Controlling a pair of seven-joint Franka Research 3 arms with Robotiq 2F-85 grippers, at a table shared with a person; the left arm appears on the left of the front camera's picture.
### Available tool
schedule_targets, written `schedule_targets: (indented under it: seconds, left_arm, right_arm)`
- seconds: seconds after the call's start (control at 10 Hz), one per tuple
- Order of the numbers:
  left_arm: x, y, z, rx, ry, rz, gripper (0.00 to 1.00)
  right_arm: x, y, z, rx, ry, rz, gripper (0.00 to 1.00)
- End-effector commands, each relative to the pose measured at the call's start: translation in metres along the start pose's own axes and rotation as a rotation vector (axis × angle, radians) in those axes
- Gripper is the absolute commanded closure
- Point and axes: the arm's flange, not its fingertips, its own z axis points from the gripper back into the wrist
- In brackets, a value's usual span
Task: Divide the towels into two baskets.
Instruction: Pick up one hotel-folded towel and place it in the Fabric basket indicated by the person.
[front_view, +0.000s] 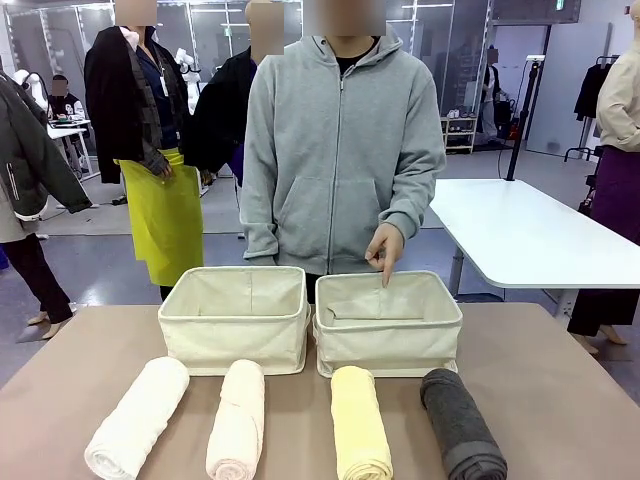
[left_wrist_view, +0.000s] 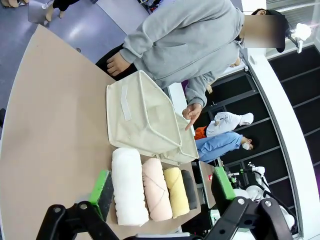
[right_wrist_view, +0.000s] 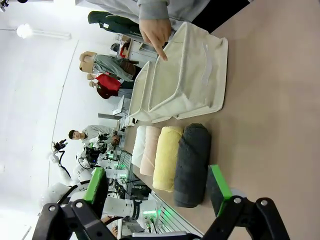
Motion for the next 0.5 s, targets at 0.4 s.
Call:
schedule_targets:
  seconds: [0.4]
  left_arm:
    - [0.000, 0.000, 0.001, -0.017, -0.007, -0.001, 0.00]
  right_arm:
    - [0.007, 0.093, -0.124, -0.288, 0.260, 0.208, 0.00]
